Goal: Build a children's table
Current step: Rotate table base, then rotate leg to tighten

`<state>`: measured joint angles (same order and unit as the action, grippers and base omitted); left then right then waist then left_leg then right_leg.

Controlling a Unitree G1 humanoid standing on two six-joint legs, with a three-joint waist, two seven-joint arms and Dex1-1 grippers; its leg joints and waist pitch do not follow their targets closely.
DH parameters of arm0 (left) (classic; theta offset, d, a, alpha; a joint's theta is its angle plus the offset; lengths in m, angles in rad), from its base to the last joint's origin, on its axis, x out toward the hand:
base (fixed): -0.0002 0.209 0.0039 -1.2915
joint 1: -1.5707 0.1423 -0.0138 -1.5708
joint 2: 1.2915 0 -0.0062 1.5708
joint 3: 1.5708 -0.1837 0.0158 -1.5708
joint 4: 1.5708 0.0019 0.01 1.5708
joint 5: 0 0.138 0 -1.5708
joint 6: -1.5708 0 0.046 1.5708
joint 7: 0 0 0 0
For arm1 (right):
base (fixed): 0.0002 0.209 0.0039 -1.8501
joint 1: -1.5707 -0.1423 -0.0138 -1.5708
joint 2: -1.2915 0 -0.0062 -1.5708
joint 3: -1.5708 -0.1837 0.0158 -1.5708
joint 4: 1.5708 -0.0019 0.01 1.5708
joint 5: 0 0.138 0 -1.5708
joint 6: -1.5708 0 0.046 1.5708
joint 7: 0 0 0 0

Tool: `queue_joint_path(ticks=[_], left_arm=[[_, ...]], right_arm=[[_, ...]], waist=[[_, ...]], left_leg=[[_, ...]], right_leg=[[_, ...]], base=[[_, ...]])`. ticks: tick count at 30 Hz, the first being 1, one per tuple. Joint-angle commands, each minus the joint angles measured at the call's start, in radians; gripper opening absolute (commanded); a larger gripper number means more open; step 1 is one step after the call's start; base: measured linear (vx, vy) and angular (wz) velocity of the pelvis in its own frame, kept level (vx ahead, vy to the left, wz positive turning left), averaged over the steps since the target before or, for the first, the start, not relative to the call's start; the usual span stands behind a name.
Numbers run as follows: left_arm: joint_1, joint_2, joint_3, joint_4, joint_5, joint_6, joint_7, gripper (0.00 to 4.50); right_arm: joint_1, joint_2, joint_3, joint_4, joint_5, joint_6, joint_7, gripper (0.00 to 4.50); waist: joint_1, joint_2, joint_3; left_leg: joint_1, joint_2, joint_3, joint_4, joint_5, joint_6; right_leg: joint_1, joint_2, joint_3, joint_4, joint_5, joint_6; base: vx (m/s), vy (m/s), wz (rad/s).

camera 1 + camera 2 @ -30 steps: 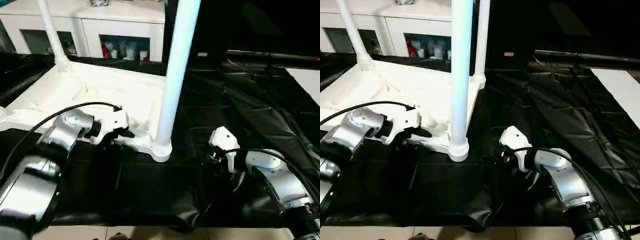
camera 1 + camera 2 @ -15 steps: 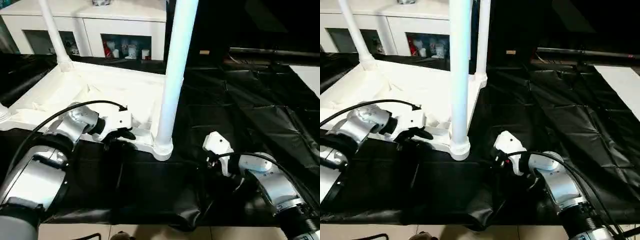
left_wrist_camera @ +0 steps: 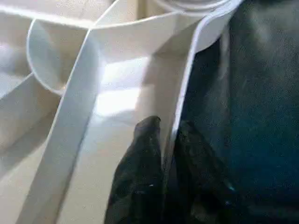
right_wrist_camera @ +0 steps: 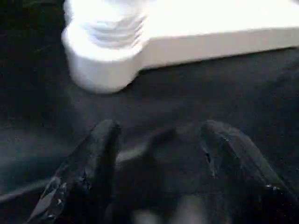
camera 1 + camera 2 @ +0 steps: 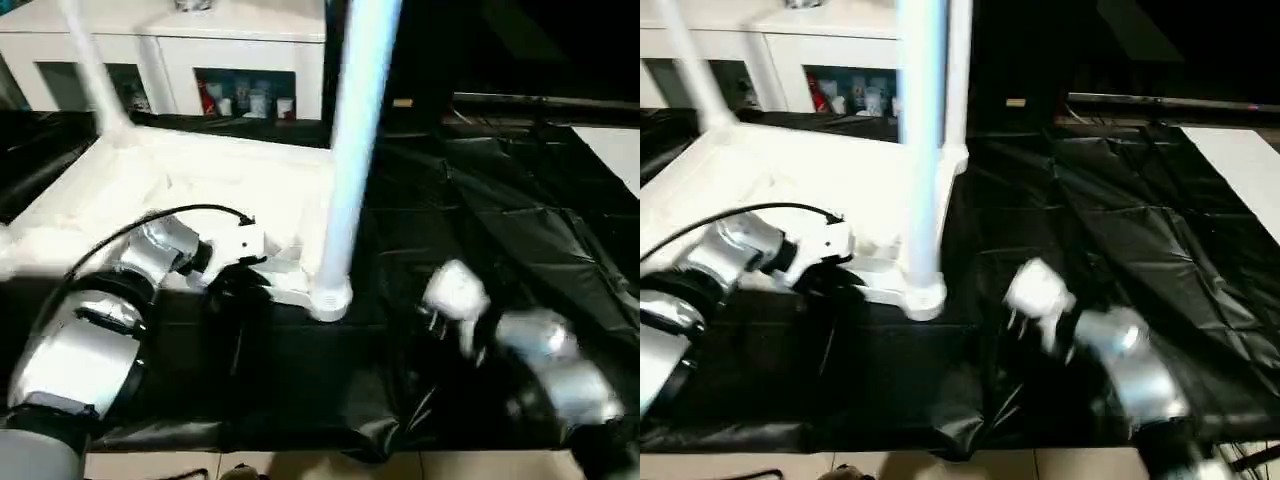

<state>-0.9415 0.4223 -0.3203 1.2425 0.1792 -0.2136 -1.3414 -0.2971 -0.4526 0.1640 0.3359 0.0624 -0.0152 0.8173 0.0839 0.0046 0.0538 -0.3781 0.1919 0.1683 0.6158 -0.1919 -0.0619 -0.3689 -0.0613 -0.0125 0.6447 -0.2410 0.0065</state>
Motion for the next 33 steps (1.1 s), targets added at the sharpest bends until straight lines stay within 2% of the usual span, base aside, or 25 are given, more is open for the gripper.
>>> queue_joint_path(ticks=[1, 4, 8, 10, 11, 13, 15, 16, 17, 18, 20, 22, 23, 30, 33], left_arm=[[0.063, -0.011, 0.01, 0.008, -0.022, 0.045, -0.014, 0.27], [0.111, -0.018, 0.008, -0.015, -0.017, 0.07, 0.029, 0.1], [0.177, -0.051, 0.067, -0.097, -0.078, 0.11, 0.102, 0.02], [0.217, -0.059, 0.072, -0.166, -0.089, 0.128, 0.114, 0.02], [0.27, -0.057, 0.05, -0.259, -0.075, 0.154, 0.113, 0.02], [0.317, -0.056, 0.031, -0.344, -0.058, 0.199, 0.114, 0.02], [0.342, -0.059, 0.025, -0.39, -0.05, 0.224, 0.131, 0.02], [0.358, -0.067, 0.026, -0.423, -0.047, 0.242, 0.153, 0.02], [0.367, -0.074, 0.028, -0.442, -0.05, 0.255, 0.164, 0.02], [0.37, -0.075, 0.027, -0.448, -0.05, 0.258, 0.164, 0.01], [0.401, -0.079, 0.016, -0.509, -0.053, 0.277, 0.148, 0.01], [0.417, -0.078, 0.01, -0.545, -0.056, 0.299, 0.135, 0.0], [0.422, -0.076, 0.007, -0.558, -0.056, 0.308, 0.131, 0.0], [0.464, -0.051, -0.018, -0.68, -0.047, 0.36, 0.113, 0.0], [0.464, -0.046, -0.025, -0.704, -0.042, 0.363, 0.102, 0.0]], right_arm=[[-0.037, 0.008, -0.038, 0.033, 0.007, -0.01, -0.047, 3.01], [-0.063, 0.024, -0.068, 0.031, 0.039, 0.009, -0.061, 3.01], [-0.073, 0.037, -0.09, -0.009, 0.103, 0.061, -0.02, 3.01], [-0.07, 0.031, -0.077, -0.007, 0.101, 0.067, 0.006, 3.01], [-0.059, 0.017, -0.054, -0.009, 0.094, 0.074, 0.047, 3.01], [-0.052, 0.005, -0.035, -0.01, 0.092, 0.073, 0.079, 3.01], [-0.049, -0.001, -0.027, -0.011, 0.093, 0.069, 0.099, 3.01], [-0.051, -0.003, -0.026, -0.011, 0.11, 0.076, 0.128, 3.01], [-0.053, -0.004, -0.027, -0.01, 0.123, 0.086, 0.147, 3.01], [-0.054, -0.004, -0.027, -0.009, 0.124, 0.087, 0.151, 3.17], [-0.068, -0.006, -0.022, 0.001, 0.137, 0.102, 0.184, 3.17], [-0.081, -0.003, -0.009, 0.01, 0.131, 0.099, 0.2, 3.51], [-0.085, -0.001, -0.003, 0.015, 0.123, 0.093, 0.201, 3.55], [-0.121, 0.027, 0.031, 0.077, 0.071, 0.059, 0.194, 3.57], [-0.152, 0.059, 0.045, 0.125, 0.054, 0.057, 0.176, 3.57]], waist=[[0.005, -0.011, -0.062], [0.009, -0.013, -0.064], [0.011, -0.018, -0.059], [0.008, -0.019, -0.06], [0.006, -0.023, -0.056], [0.004, -0.019, -0.055], [0.002, -0.024, -0.057], [0.003, -0.021, -0.057], [0.002, -0.025, -0.057], [0.002, -0.025, -0.057], [0.002, -0.029, -0.058], [0.0, -0.029, -0.059], [0.0, -0.028, -0.061], [-0.003, -0.029, -0.061], [-0.007, -0.03, -0.06]], left_leg=[[0.018, 0.036, -0.009, -0.081, -0.15, 0.041], [0.02, 0.036, -0.005, -0.08, -0.134, 0.058], [0.023, 0.04, -0.004, -0.087, -0.158, 0.059], [0.024, 0.043, -0.004, -0.089, -0.17, 0.056], [0.023, 0.039, -0.003, -0.089, -0.175, 0.056], [0.02, 0.043, -0.005, -0.092, -0.174, 0.055], [0.022, 0.042, -0.002, -0.091, -0.171, 0.056], [0.022, 0.042, -0.003, -0.091, -0.165, 0.057], [0.022, 0.041, -0.002, -0.092, -0.164, 0.061], [0.022, 0.041, -0.002, -0.091, -0.162, 0.062], [0.021, 0.041, -0.001, -0.091, -0.139, 0.073], [0.02, 0.042, 0.0, -0.091, -0.127, 0.078], [0.02, 0.041, 0.0, -0.09, -0.12, 0.079], [0.021, 0.04, 0.003, -0.091, -0.113, 0.079], [0.023, 0.04, 0.001, -0.095, -0.136, 0.063]], right_leg=[[0.036, -0.08, 0.028, -0.074, 0.036, -0.301], [0.038, -0.081, 0.03, -0.074, 0.059, -0.299], [0.037, -0.081, 0.029, -0.083, -0.019, -0.283], [0.034, -0.08, 0.029, -0.085, -0.042, -0.281], [0.031, -0.077, 0.029, -0.089, -0.067, -0.27], [0.032, -0.08, 0.029, -0.09, -0.092, -0.256], [0.029, -0.077, 0.03, -0.091, -0.1, -0.248], [0.028, -0.078, 0.031, -0.092, -0.101, -0.244], [0.027, -0.076, 0.03, -0.092, -0.104, -0.241], [0.028, -0.077, 0.031, -0.092, -0.102, -0.24], [0.027, -0.076, 0.03, -0.092, -0.087, -0.236], [0.026, -0.075, 0.029, -0.09, -0.067, -0.237], [0.027, -0.074, 0.028, -0.088, -0.056, -0.238], [0.023, -0.072, 0.029, -0.088, -0.04, -0.239], [0.022, -0.071, 0.028, -0.09, -0.049, -0.238]], base=[[0.0, 0.0, 0.0], [0.0, 0.0, 0.0], [0.0, 0.0, 0.0], [0.0, 0.0, 0.0], [0.0, 0.0, 0.0], [0.0, 0.0, 0.0], [0.0, 0.0, 0.0], [0.0, 0.0, 0.0], [0.0, 0.0, 0.0], [0.0, 0.0, 0.0], [0.0, 0.0, 0.0], [0.0, 0.0, 0.0], [0.0, 0.0, 0.0], [0.0, 0.0, 0.0], [0.0, 0.0, 0.0]])
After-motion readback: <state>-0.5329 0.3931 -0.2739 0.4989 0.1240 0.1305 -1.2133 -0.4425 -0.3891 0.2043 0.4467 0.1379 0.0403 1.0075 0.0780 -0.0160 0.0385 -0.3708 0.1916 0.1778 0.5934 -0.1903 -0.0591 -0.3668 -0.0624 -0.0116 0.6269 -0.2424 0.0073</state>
